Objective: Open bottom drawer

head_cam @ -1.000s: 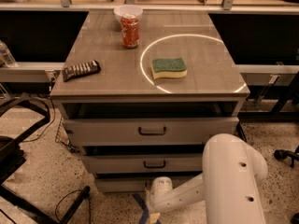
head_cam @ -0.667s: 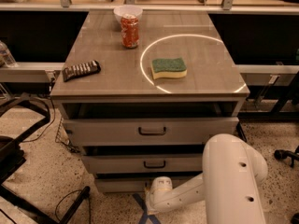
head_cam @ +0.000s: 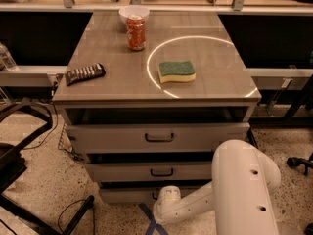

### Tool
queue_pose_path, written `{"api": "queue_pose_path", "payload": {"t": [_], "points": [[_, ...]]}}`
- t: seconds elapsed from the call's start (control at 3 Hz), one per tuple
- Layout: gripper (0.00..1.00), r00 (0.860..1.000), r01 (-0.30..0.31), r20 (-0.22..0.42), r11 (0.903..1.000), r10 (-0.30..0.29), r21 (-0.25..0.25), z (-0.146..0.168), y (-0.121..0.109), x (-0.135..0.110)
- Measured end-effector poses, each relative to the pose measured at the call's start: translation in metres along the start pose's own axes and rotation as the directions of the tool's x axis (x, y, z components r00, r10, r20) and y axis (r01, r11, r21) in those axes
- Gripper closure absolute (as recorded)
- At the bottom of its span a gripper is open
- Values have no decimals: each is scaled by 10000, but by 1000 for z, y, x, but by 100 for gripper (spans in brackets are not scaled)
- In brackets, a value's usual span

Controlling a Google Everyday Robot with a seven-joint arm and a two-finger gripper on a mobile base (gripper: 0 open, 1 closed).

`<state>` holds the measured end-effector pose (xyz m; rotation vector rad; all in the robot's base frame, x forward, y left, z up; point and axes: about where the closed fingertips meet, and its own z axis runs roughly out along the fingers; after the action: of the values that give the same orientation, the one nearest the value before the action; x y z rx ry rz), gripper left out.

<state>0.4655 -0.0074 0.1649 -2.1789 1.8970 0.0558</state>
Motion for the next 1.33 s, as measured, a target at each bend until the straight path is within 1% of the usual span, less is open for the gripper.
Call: {"api": "queue_pose_path", "payload": {"t": [0.33,0.67,1.0,1.33], "points": [[100,10000,0,1,10000,0,-6,0,0,0],[78,10000,0,4,10000,0,-33,1,2,0],[47,10000,0,7,10000,0,-58,2,3,0],[25,10000,0,8,10000,1,-75,3,4,0]]}}
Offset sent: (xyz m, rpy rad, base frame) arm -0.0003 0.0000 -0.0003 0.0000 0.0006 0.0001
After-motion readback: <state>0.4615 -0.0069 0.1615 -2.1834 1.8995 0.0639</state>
